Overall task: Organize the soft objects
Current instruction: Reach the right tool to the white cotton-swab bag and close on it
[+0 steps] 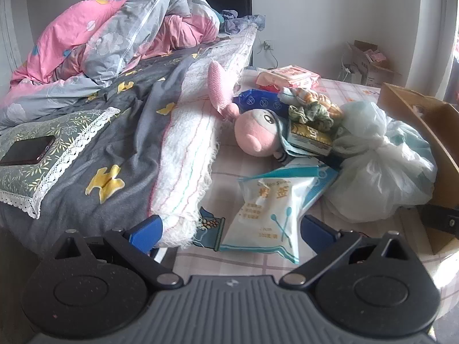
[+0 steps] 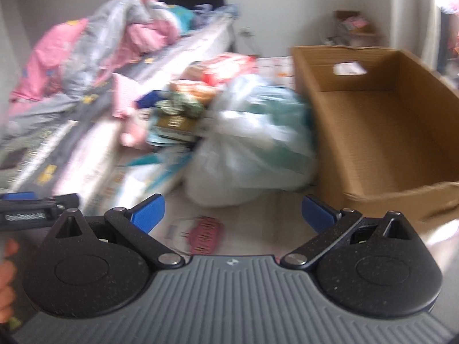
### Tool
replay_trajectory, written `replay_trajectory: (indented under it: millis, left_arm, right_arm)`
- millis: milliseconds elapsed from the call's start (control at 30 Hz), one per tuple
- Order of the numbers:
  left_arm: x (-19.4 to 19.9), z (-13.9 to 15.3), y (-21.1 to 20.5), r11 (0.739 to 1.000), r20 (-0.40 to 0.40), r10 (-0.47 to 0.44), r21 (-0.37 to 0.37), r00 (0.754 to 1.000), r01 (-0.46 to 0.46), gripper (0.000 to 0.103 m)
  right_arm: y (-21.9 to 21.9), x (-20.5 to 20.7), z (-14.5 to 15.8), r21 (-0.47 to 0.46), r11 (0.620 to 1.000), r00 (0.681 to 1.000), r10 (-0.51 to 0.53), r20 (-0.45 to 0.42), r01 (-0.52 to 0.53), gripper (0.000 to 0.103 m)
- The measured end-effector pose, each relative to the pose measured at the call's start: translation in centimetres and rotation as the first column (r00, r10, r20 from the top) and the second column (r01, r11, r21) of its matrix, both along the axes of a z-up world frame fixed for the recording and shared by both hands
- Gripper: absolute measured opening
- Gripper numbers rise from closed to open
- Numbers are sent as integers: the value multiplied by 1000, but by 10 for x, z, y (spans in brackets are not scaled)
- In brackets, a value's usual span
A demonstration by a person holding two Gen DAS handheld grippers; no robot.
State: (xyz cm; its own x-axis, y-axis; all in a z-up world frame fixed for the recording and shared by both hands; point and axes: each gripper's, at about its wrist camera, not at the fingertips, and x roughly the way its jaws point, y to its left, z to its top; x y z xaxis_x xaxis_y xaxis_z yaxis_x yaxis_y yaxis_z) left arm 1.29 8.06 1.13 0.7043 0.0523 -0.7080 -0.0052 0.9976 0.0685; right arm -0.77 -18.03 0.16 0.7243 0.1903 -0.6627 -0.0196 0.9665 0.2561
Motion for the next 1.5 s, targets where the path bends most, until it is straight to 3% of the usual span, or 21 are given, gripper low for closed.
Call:
replay_trajectory:
  millis: [67,167,267,333,467,533,667,733,800,900,1000,1067,1133,1300,1500]
  left_arm:
    - [4,-2,9,1000,15,-10,-4,1000,10,103]
    - [13,-8,13,1000,14,-30,-4,999,30,98]
    - [23,-16,12,998,0,-65,-9,998,65,86]
    - [32,-22,13,995,-29,-90,-43,996,89,70]
    - [51,-33,18,987,-78,-101,-130,992,91,57]
    - [58,-36,18,986,-85,-100,-144,991,87,48]
    - [75,-44,12,986,-116,-118,-134,986,102,36]
    - [82,-51,8,989,-151,-120,-107,981,104,27]
    - [88,-61,4,991,-190,-120,-88,975,104,24]
    - [89,-67,0,992,-190,-118,-65,975,108,24]
    - [91,-63,-1,991,-192,-129,-47,973,123,25]
    - [91,-58,3,989,-190,-143,-74,971,131,34]
    - [90,-53,8,985,-181,-151,-105,972,134,57]
    - [93,-50,13,971,-190,-195,-173,962,162,69]
    - [104,-63,6,968,-260,-230,-160,938,193,82]
  right_arm:
    - [5,13,-1,78,996,999,52,-4,-51,102]
    - [24,33,-5,115,988,995,103,-10,-101,101]
    - [42,48,-12,140,980,989,143,-25,-138,92]
    - [50,59,-22,184,971,985,163,-52,-150,87]
    - [62,72,-34,236,958,982,181,-62,-162,83]
    - [66,79,-39,250,953,980,190,-62,-169,76]
    - [70,94,-49,297,940,974,204,-99,-166,48]
    - [70,100,-57,317,935,971,204,-126,-156,45]
    - [71,106,-66,335,930,966,213,-147,-154,35]
    - [73,112,-79,328,934,959,214,-187,-144,27]
    - [70,117,-92,325,939,952,196,-234,-113,27]
    - [66,119,-95,364,926,948,200,-247,-101,27]
    - [63,119,-92,405,909,950,207,-234,-98,29]
    - [54,116,-82,488,868,958,212,-191,-95,31]
    - [60,125,-85,494,864,950,232,-210,-102,32]
